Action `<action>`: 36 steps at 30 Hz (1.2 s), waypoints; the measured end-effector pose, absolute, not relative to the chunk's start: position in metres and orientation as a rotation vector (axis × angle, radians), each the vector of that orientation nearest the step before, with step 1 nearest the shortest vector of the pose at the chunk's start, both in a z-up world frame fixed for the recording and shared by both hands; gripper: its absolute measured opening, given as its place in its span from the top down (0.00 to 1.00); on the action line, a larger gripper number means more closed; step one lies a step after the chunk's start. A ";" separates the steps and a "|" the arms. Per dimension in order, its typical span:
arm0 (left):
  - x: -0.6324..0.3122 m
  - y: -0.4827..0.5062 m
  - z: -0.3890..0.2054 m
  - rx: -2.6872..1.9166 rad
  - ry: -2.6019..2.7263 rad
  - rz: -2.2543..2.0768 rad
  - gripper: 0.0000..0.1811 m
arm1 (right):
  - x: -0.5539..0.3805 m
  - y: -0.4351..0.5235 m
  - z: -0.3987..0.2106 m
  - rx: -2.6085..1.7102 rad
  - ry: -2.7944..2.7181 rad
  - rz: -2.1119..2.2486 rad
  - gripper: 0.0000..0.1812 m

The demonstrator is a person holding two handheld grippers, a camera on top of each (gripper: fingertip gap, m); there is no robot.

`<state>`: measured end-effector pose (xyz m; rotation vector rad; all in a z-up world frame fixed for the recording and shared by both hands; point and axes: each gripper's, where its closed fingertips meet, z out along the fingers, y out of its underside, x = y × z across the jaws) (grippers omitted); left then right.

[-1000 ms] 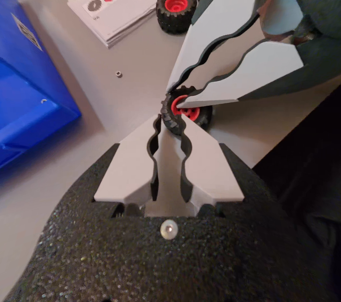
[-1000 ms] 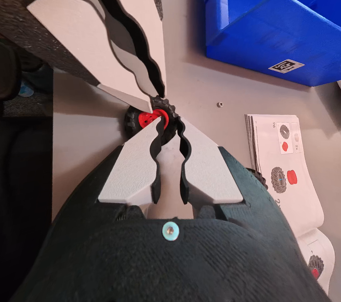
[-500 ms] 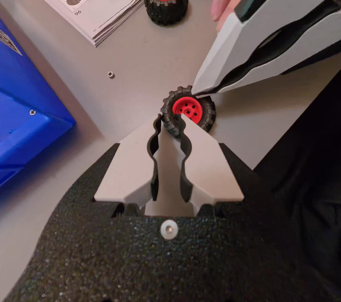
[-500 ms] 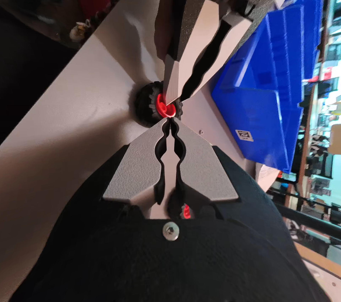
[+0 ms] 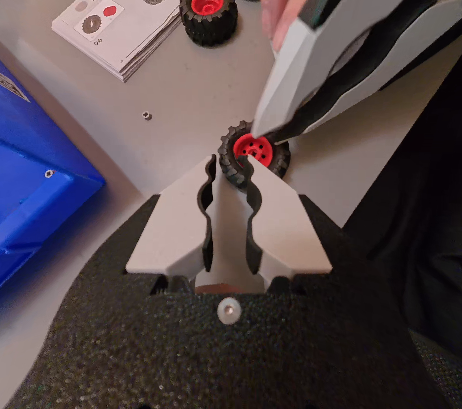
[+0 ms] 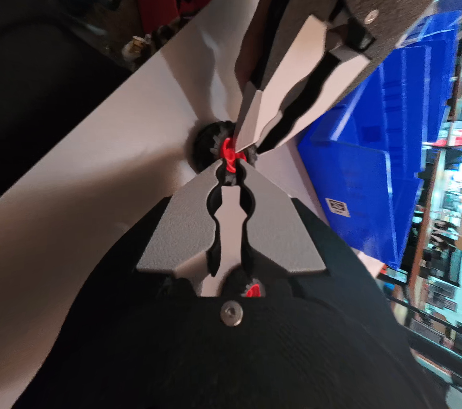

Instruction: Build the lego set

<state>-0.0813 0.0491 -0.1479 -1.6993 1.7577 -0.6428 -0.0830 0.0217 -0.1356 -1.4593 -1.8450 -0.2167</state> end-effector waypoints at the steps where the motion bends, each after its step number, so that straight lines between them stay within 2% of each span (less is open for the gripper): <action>1: -0.083 0.050 -0.148 -1.714 1.756 -0.637 0.88 | -0.084 0.021 -0.138 -1.476 -1.853 -0.202 1.00; 6: -0.087 0.049 -0.148 -1.754 1.760 -0.651 0.90 | -0.085 0.024 -0.137 -1.522 -1.844 -0.196 0.99; 8: -0.089 0.050 -0.147 -1.770 1.761 -0.636 0.89 | -0.086 0.028 -0.129 -1.551 -1.775 -0.176 0.91; 10: -0.089 0.053 -0.143 -1.792 1.730 -0.640 0.89 | -0.091 0.026 -0.123 -1.570 -1.729 -0.072 0.91; 14: -0.089 0.055 -0.143 -1.865 1.689 -0.668 0.91 | -0.093 0.024 -0.135 -1.566 -1.787 -0.023 1.00; 18: -0.088 0.053 -0.145 -1.900 1.702 -0.678 0.94 | -0.095 0.021 -0.139 -1.600 -1.806 0.038 1.00; 31: -0.089 0.053 -0.149 -2.124 1.663 -0.777 0.94 | -0.095 0.021 -0.141 -1.776 -1.680 0.055 1.00; 36: -0.089 0.053 -0.150 -2.167 1.532 -1.000 0.94 | -0.096 0.022 -0.141 -1.773 -1.608 0.067 1.00</action>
